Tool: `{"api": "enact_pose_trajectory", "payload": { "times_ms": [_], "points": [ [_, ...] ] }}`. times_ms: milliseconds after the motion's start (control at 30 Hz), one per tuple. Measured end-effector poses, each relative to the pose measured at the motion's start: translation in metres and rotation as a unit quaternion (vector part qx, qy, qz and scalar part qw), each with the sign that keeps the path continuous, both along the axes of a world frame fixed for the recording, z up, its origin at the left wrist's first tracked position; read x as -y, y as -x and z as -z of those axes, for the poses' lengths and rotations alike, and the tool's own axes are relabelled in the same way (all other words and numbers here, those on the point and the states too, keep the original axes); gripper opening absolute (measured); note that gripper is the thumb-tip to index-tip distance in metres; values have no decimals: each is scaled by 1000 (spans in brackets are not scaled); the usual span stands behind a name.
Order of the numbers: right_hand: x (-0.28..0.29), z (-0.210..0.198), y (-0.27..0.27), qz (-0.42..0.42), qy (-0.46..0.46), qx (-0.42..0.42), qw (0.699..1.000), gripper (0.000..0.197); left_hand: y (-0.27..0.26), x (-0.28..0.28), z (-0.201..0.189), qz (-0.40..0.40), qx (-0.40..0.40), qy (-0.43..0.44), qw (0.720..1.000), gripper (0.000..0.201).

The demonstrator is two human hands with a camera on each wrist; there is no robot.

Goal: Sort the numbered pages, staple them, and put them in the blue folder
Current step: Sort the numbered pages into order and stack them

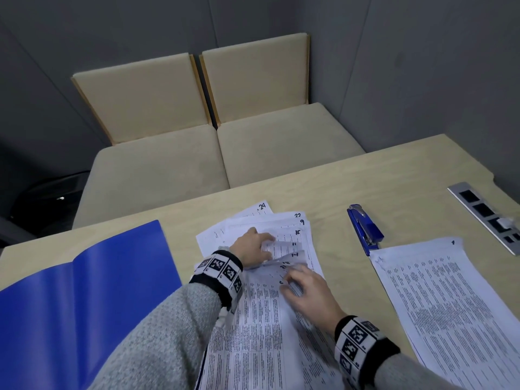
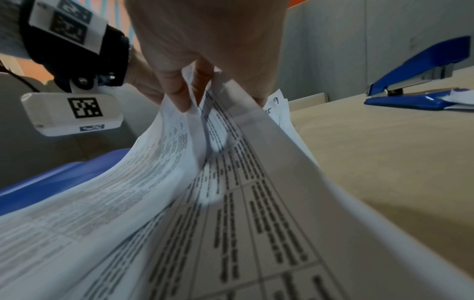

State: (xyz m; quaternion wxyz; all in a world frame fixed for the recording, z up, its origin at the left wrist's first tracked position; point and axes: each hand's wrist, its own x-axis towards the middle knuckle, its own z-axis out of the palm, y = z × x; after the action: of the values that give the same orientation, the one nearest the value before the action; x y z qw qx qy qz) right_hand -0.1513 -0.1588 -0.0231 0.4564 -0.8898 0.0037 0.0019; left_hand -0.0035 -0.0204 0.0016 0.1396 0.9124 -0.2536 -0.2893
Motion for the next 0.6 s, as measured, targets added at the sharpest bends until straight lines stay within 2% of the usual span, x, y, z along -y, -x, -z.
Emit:
{"api": "enact_pose_trajectory", "payload": {
  "times_ms": [133,233,300,367,433,500,600],
  "points": [
    [-1,1,1,11,15,-15,1000,9,1,-5,3,28,143,40,988,14],
    [-1,4,1,12,17,-25,999,9,4,-9,9,79,261,98,957,19],
    [0,8,1,9,61,-10,998,12,6,-10,12,107,292,126,942,24],
    [0,11,-1,19,107,17,994,14,5,-10,14,106,269,155,945,21],
    [3,10,-8,20,89,21,996,15,2,-10,13,77,179,176,965,26],
    [6,7,-16,8,45,14,999,16,-3,-5,10,26,93,154,983,36],
    [9,3,-25,-2,28,15,999,11,-13,5,10,13,46,96,994,47]
  ]
}}
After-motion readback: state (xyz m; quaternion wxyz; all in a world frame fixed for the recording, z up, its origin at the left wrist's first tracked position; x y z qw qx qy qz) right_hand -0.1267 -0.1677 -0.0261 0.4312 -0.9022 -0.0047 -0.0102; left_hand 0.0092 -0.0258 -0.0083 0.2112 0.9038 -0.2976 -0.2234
